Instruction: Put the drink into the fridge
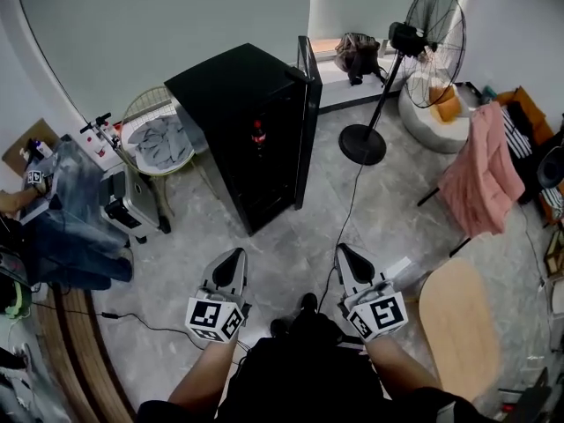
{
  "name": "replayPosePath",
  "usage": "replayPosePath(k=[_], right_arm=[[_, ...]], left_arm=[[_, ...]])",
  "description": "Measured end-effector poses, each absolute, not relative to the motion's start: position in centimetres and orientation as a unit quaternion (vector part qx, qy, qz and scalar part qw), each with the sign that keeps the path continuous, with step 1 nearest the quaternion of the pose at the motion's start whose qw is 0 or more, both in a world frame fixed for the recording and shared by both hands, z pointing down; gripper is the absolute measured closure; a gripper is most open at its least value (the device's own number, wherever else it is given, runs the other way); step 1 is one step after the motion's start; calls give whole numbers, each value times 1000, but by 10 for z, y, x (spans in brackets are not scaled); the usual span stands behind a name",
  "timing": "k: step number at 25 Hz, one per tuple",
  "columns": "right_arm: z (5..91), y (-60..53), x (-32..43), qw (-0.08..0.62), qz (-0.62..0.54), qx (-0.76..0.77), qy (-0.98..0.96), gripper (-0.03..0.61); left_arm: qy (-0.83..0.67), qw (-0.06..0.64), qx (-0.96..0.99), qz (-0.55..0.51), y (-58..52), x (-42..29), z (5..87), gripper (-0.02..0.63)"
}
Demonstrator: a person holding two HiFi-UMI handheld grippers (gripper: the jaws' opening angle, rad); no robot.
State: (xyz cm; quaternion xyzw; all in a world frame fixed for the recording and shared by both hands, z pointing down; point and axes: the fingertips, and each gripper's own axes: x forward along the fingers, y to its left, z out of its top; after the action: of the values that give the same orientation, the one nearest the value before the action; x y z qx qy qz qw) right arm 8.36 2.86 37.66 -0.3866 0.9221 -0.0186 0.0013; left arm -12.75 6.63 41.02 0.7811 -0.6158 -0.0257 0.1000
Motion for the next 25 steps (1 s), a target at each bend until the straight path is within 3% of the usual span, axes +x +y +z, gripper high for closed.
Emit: replayPosePath(k=[25], right_arm=[[397,-12,180,-11,-37,-382,923,557]], left_arm=[[-575,99,812,-8,19,-15,403,601]])
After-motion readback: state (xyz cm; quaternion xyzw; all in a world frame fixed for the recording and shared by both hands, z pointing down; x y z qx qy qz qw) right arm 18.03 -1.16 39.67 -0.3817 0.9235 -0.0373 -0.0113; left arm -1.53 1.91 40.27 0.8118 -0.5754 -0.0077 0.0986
